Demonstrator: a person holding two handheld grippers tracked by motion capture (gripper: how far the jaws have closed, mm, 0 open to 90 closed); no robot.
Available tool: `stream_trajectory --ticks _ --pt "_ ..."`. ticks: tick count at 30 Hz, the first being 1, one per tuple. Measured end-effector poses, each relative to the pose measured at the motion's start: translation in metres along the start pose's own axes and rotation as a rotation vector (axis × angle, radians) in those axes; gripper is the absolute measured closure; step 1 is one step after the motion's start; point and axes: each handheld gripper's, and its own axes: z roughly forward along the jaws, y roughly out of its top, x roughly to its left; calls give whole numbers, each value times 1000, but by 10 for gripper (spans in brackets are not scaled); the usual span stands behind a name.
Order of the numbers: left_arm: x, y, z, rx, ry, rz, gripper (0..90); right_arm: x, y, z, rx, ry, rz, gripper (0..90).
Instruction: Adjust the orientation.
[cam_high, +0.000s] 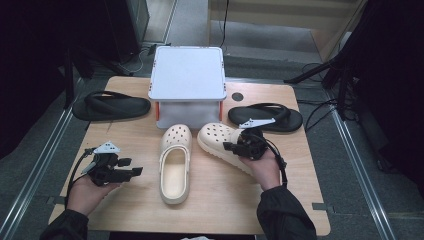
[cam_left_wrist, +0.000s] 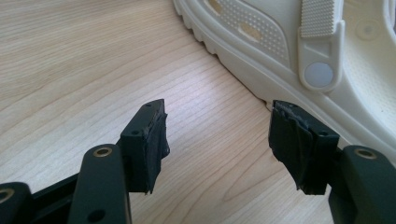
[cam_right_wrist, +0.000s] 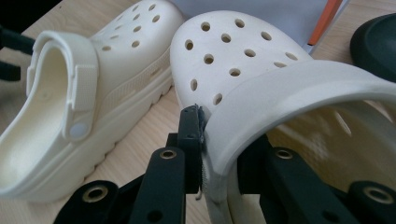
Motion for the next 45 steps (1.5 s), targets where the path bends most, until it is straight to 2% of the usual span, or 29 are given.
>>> stream_trajectory --ticks 8,10,15,17,19,21,25,29,33,35,37,40,41,44,45 --pt "-1 1 2 5 -5 10 374 7 3 20 15 -20 43 763" --pt "-1 1 2 4 -7 9 375 9 3 25 23 -31 42 761" --pt "-2 2 3 7 -10 12 376 11 2 27 15 -39 44 757" --pt "-2 3 3 5 4 17 385 12 0 28 16 -38 41 751" --pt "-2 5 2 -21 11 16 405 13 -1 28 20 -46 33 748" --pt "-2 7 2 -36 5 3 446 13 -1 28 20 -46 27 740" --pt "-3 13 3 -25 20 8 572 13 -2 26 8 -49 19 682" --pt "-2 17 6 -13 -16 3 654 14 -3 17 -3 -47 17 642" --pt "1 21 10 -1 -45 -8 724 13 -8 3 -48 -44 3 606" --pt "2 24 12 0 -58 -11 762 12 -10 -5 -68 -45 -13 622" --pt "3 26 14 2 -61 -6 797 11 -12 -13 -81 -24 -20 658" --pt "3 30 17 11 -70 -1 829 5 -17 -26 -94 -21 -12 760" --pt "2 30 17 11 -69 3 829 5 -17 -26 -94 -21 -12 760" --pt "3 33 19 15 -74 11 836 -6 -23 -35 -89 -50 -2 837" --pt "3 34 20 13 -72 14 836 -16 -27 -41 -90 -81 14 898"
